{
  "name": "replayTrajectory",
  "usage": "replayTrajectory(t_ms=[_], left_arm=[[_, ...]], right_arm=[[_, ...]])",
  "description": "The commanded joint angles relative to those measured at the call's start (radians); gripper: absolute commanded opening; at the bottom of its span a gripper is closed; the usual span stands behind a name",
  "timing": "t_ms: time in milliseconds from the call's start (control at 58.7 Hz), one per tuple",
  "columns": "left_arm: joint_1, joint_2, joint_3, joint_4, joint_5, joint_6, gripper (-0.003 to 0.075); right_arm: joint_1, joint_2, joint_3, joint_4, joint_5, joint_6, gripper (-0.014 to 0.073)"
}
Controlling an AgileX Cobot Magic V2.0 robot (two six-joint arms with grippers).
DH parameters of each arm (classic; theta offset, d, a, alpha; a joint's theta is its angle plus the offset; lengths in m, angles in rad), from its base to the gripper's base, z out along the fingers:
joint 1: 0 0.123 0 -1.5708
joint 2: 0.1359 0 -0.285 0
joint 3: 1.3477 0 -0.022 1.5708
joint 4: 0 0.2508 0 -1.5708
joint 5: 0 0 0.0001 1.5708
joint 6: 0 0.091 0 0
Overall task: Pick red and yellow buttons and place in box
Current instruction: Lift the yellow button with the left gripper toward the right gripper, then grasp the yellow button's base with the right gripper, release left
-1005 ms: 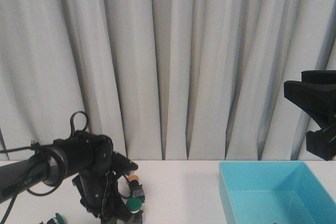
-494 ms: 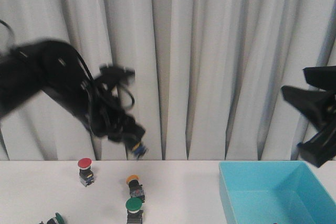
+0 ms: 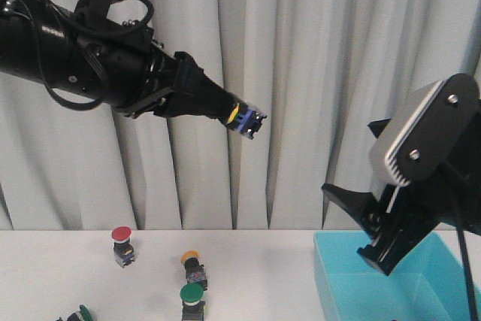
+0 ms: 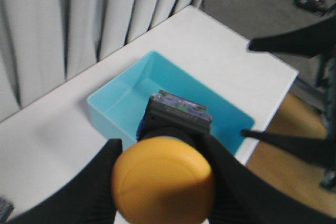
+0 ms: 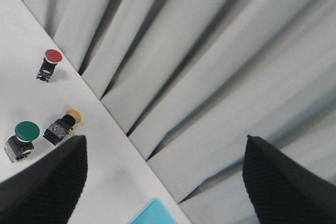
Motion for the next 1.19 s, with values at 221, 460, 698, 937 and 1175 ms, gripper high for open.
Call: replayTrajectory(t_ms=[221,460,698,937,1175], left_arm=[[0.002,-0.041,-0.028,-0.194,-0.072,0.0,-0.0005],[-0.002,-0.041,-0.028,-0.195,-0.054,-0.061,-0.0002],[-0.051,-0.041,-0.028,-0.194,-0.047,-0.061,0.0002],[-0.113,-0.027,-0.028,-0.191,-0.067,-0.06,0.0004],[-0.147,0.001,-0.027,-0.192,-0.063,-0.061,0.0004]], right_arm=[[0.123,-0.016,-0.032,-0.129,-0.153,-0.008,0.0594],[0.177,-0.015,-0.032,-0.258,-0.204,-0.008,0.0594],[0.177,-0.015,-0.032,-0.293,-0.263,-0.008,0.0594],[0.177,-0.015,-0.032,-0.307,-0.297,-0.009,0.0594],[0.177,-0.015,-0.032,-0.307,-0.307,-0.009,0.0592]])
